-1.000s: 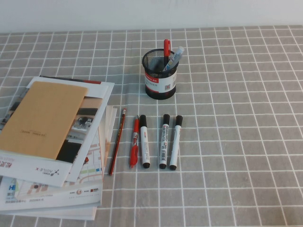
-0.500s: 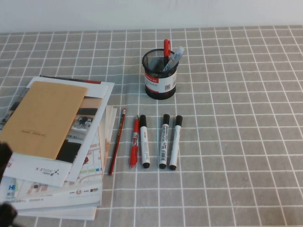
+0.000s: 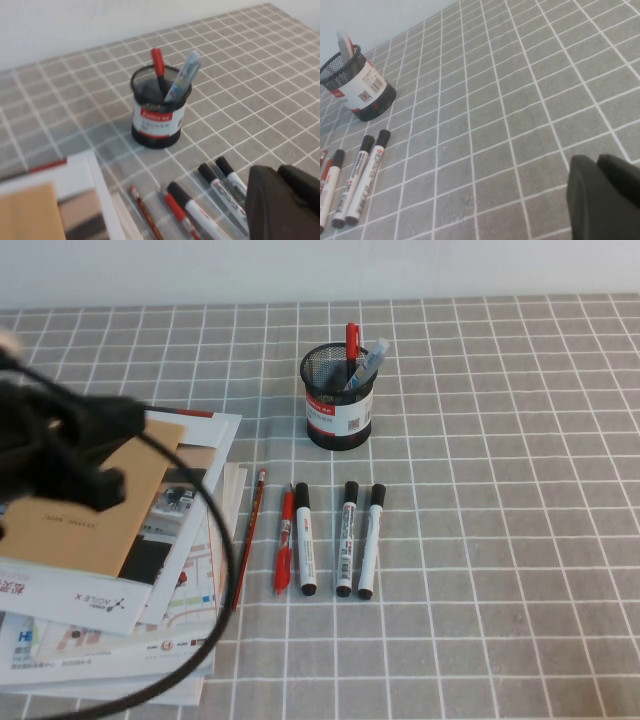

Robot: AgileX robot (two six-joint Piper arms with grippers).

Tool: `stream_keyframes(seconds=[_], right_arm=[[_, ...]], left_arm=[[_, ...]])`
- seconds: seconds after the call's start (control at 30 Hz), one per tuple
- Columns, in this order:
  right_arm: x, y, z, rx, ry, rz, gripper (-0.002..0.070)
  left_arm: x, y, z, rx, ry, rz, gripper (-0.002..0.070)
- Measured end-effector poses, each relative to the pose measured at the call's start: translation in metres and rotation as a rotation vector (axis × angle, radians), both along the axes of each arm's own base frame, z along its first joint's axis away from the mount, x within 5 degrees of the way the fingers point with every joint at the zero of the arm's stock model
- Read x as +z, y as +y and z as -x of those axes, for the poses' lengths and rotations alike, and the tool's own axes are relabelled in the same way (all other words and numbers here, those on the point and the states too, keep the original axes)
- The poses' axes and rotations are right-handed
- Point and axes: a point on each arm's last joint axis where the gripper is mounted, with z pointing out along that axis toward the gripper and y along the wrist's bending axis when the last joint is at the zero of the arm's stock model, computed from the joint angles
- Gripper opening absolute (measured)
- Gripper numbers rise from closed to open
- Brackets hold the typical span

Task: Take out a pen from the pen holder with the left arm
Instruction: 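Take a marker out of the pen holder and lay it on the table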

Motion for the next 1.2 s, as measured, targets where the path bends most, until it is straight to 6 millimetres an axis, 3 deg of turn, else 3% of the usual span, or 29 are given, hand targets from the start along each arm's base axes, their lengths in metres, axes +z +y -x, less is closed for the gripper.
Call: stream_keyframes(seconds=[0.2, 0.6, 0.73, 0.93, 1.03, 1.2], right_arm=[[0.0, 0.0, 0.0, 0.0, 0.0, 0.0, -0.0013], [0.0, 0.0, 0.0, 0.0, 0.0, 0.0, -0.0013], [0.0, 0.0, 0.0, 0.0, 0.0, 0.0, -0.0013], [0.0, 0.0, 0.0, 0.0, 0.0, 0.0, -0.0013], [0.0, 0.0, 0.0, 0.0, 0.0, 0.0, -0.0013], [0.0, 0.0, 0.0, 0.0, 0.0, 0.0, -0.0013]], left_arm=[[0.005, -0.039, -0.04, -0.088, -0.1, -0.097, 0.0], [-0.037, -0.119, -0.118, -0.196, -0.035, -0.166, 0.0017], [-0.047, -0.139, -0.14, -0.241, -0.057, -0.198, 0.0124], [-0.059, -0.168, -0.167, -0.269, -0.116, -0.239, 0.0383], [-0.064, -0.175, -0.18, -0.241, -0.142, -0.25, 0.0428], [-0.075, -0.184, -0.196, -0.232, -0.178, -0.287, 0.0444]])
